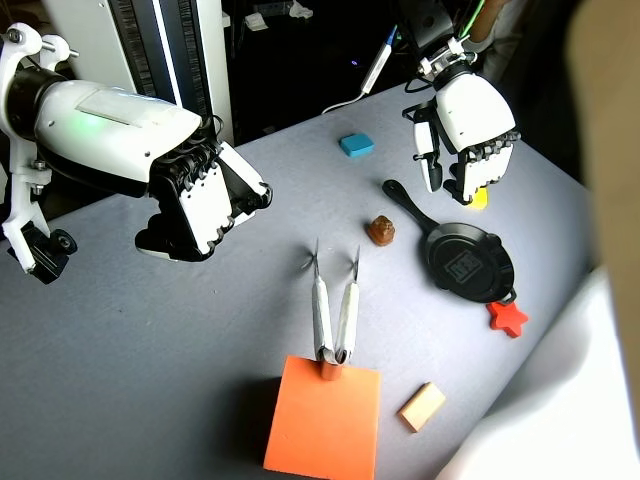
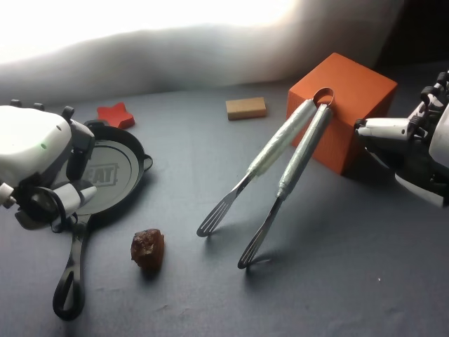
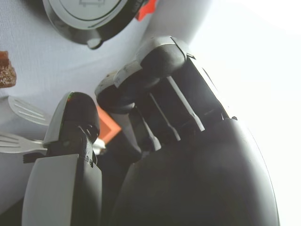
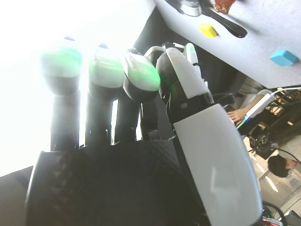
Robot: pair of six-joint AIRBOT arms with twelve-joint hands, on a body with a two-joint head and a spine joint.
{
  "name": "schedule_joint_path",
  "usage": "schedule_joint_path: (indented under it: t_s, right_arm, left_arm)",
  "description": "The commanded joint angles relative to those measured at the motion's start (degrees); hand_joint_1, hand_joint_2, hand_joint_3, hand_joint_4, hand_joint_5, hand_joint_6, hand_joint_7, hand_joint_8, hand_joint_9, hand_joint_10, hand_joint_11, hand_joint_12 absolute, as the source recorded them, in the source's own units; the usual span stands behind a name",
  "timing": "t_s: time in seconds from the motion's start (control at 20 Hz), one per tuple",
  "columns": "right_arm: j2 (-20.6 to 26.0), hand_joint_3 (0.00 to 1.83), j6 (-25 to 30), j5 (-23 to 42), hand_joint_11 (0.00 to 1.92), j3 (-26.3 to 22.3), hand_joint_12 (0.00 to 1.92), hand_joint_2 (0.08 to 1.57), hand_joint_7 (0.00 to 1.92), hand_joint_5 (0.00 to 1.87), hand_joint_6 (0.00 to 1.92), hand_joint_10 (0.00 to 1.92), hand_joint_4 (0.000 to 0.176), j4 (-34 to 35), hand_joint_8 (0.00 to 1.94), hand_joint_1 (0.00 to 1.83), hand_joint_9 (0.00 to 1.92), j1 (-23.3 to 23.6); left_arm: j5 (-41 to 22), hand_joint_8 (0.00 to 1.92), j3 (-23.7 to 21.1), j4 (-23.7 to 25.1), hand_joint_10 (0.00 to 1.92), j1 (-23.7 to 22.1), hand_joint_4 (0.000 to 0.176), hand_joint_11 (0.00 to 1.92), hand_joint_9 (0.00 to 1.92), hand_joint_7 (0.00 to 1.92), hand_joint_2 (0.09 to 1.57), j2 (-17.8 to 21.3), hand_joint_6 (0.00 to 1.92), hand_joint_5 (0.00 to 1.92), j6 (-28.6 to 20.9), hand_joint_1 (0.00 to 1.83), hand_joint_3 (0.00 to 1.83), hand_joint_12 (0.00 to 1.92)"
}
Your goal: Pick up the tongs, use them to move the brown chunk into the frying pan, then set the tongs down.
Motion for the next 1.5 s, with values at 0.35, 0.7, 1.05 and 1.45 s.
schedule_joint_path:
  t_s: [0.35,0.7,1.05,1.45]
  right_arm:
    - [-0.3,0.00,-1.6,5.8,0.00,-0.2,1.28,1.18,0.43,0.39,0.00,0.03,0.000,0.0,0.00,0.15,0.42,1.1]
    - [-5.8,0.00,-2.7,-7.9,0.00,4.0,0.67,1.10,0.19,0.13,0.00,0.00,0.000,-0.7,0.00,0.17,0.19,9.5]
    - [-17.0,0.00,-3.9,-17.4,0.00,13.1,0.20,0.88,0.05,0.03,0.00,0.00,0.000,-0.7,0.00,0.92,0.05,13.9]
    - [-27.8,0.00,-1.2,-31.7,0.00,23.0,0.00,0.85,0.00,0.00,0.00,0.00,0.000,-0.7,0.00,0.93,0.00,20.4]
  left_arm:
    - [-4.6,0.00,-0.6,2.0,0.00,-0.6,0.023,0.00,0.15,0.13,1.28,0.9,0.00,0.11,-0.1,0.25,0.00,0.60]
    - [-6.2,0.00,-2.1,0.3,0.00,-0.1,0.001,0.00,0.04,0.04,1.26,0.9,0.00,0.02,1.2,0.06,0.00,0.28]
    - [-7.3,0.00,-2.6,1.6,0.00,1.8,0.000,0.00,0.00,0.00,1.21,0.8,0.00,0.00,0.5,0.00,0.00,0.00]
    - [-8.3,0.00,-3.7,5.3,0.00,3.6,0.000,0.00,0.00,0.00,1.20,0.8,0.00,0.00,-2.7,0.00,0.00,0.00]
